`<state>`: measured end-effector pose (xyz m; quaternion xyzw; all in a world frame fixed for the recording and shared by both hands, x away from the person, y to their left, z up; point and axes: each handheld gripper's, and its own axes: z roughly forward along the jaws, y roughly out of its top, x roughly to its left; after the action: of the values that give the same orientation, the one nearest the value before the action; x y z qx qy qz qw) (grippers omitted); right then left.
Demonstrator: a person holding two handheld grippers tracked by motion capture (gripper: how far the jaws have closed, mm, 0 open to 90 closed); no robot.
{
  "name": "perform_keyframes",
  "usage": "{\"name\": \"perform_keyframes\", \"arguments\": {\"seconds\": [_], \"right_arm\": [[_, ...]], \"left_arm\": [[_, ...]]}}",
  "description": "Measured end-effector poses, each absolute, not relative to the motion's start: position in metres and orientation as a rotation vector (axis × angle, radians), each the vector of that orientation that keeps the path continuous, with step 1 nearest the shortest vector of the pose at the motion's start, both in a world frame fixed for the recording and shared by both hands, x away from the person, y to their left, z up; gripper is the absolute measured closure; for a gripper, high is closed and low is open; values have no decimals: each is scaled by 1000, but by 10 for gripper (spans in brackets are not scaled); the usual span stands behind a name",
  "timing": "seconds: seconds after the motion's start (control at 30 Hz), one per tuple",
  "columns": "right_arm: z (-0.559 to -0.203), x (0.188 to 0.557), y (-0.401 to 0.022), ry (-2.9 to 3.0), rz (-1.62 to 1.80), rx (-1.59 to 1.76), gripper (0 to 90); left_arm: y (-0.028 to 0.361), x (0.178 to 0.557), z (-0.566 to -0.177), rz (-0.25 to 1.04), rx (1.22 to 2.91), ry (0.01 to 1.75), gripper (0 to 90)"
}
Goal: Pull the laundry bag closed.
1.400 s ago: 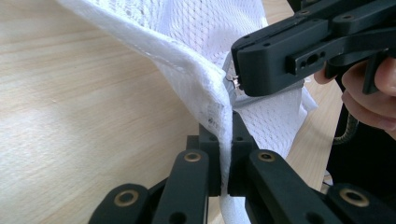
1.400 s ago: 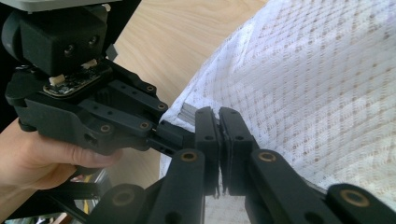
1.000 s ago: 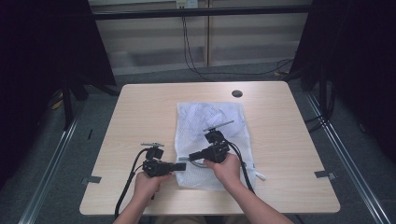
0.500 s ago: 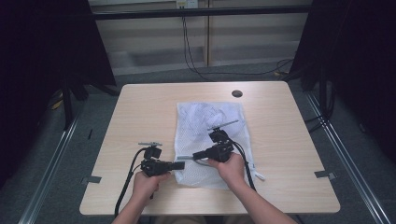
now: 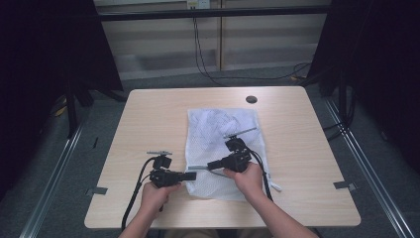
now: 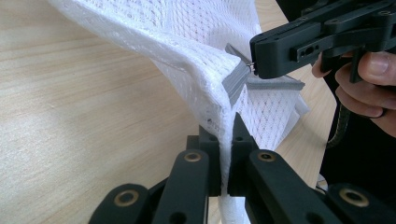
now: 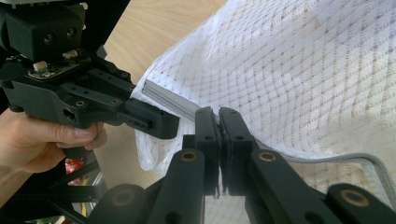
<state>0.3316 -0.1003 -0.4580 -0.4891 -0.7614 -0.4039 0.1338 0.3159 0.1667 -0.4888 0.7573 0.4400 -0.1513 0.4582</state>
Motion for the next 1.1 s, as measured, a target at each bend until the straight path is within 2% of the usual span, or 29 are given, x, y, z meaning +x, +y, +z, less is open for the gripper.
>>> {"name": "perform_keyframes", "arguments": {"seconds": [1.1], "right_arm": [[-459,331,-115,-2187,-1173,-1434,871]], "left_arm": [[168,317,-489,-383,1859,1087,888]]}}
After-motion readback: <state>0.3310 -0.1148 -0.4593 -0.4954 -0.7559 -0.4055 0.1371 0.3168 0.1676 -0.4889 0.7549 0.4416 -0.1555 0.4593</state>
